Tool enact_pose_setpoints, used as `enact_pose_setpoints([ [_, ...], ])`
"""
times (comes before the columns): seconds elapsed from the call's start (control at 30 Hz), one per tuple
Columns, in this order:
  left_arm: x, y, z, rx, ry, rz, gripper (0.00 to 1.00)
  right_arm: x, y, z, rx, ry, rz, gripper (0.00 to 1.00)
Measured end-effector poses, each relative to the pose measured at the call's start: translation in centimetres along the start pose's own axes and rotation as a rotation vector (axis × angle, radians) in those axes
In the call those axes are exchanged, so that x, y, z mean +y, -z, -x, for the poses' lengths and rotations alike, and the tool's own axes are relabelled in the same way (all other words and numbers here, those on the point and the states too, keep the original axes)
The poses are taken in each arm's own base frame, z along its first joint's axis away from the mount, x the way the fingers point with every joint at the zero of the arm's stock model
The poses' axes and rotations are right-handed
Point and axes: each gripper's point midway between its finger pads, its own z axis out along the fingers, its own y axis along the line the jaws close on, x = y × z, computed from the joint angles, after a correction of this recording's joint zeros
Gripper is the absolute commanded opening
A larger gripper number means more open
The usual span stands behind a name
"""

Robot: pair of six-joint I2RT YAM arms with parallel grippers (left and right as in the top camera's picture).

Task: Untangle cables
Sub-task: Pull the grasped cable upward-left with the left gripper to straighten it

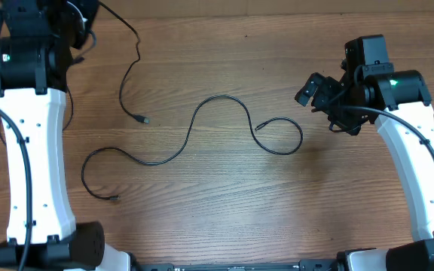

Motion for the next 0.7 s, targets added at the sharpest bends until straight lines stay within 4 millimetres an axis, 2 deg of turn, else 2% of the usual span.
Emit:
enact_pose_setpoints([
  [0.13, 0.0, -3.0, 2.5, -0.085, -0.08, -0.018, 0.04, 0.0, 0.0, 0.0, 0.001, 0.0, -0.001, 1.0],
  [0.17, -0.1, -4.9, 3.3, -0.116, -0.112, -0.033, 0.04, 0.0, 0.0, 0.0, 0.002, 0.0, 0.0, 1.0],
  [0.27, -0.4, -8.7, 4.8, -0.179, -0.14, -0.082, 0.04, 0.0, 0.0, 0.0, 0.001, 0.0, -0.001, 1.0],
  [0.33, 0.5, -11.6, 5.3, -0.199, -0.153, -0.085, 0.04, 0.0, 0.0, 0.0, 0.001, 0.0, 0.0, 1.0],
  [0.43, 2.3, -14.1, 4.9, -0.183, -0.156, -0.052, 0.04, 0.0, 0.0, 0.0, 0.001, 0.0, 0.0, 1.0],
  [0.57, 6.8, -18.6, 1.3, -0.038, -0.164, 0.047, 0.04, 0.0, 0.0, 0.0, 0.001, 0.0, 0.0, 1.0],
  [0.6, 9.9, -20.9, -1.4, 0.061, -0.166, 0.112, 0.04, 0.0, 0.0, 0.0, 0.001, 0.0, 0.0, 1.0],
  [0.67, 12.1, -22.2, -3.4, 0.128, -0.161, 0.164, 0.04, 0.0, 0.0, 0.0, 0.001, 0.0, 0.0, 1.0],
  [0.7, 14.5, -22.7, -5.2, 0.195, -0.143, 0.233, 0.04, 0.0, 0.0, 0.0, 0.001, 0.0, 0.0, 1.0],
])
